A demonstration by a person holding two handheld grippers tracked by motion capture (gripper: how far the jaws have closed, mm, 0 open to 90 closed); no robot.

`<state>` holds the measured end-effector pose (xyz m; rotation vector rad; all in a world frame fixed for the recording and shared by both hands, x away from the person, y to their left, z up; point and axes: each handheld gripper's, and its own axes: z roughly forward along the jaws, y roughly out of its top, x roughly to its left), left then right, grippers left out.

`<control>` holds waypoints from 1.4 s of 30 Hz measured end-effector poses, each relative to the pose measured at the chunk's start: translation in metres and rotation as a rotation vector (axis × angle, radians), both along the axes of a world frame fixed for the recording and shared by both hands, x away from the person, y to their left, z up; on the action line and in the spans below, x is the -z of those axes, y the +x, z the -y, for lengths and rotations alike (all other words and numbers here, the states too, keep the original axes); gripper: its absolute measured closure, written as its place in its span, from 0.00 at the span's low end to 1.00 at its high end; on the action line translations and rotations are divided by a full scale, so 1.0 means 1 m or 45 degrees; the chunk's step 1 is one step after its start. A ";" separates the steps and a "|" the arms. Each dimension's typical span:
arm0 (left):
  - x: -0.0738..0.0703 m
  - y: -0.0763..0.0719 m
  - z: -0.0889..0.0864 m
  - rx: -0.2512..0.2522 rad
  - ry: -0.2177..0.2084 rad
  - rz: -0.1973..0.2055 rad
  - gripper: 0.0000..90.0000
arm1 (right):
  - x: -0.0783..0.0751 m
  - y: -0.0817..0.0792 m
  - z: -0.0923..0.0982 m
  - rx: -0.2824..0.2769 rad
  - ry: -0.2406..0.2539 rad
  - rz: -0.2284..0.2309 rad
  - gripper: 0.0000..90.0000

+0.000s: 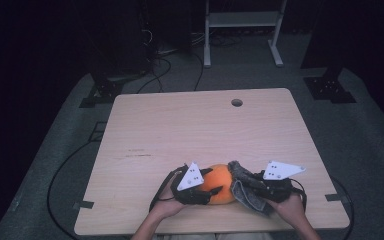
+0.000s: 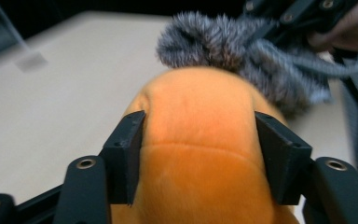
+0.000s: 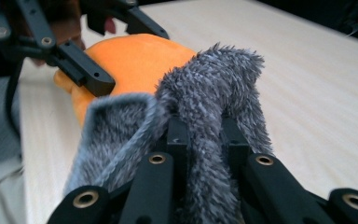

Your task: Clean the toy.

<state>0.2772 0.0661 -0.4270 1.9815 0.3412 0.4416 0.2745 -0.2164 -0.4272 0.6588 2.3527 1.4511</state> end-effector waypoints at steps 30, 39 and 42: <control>0.016 0.012 -0.026 -0.011 0.049 -0.204 0.23 | 0.007 0.003 -0.022 0.000 0.016 -0.016 0.86; 0.017 0.011 -0.027 0.002 0.057 -0.209 0.23 | 0.028 0.016 -0.006 0.125 -0.026 -0.190 0.86; 0.017 0.008 -0.024 0.019 0.077 -0.195 0.23 | 0.014 0.011 -0.007 0.095 0.053 -0.111 0.86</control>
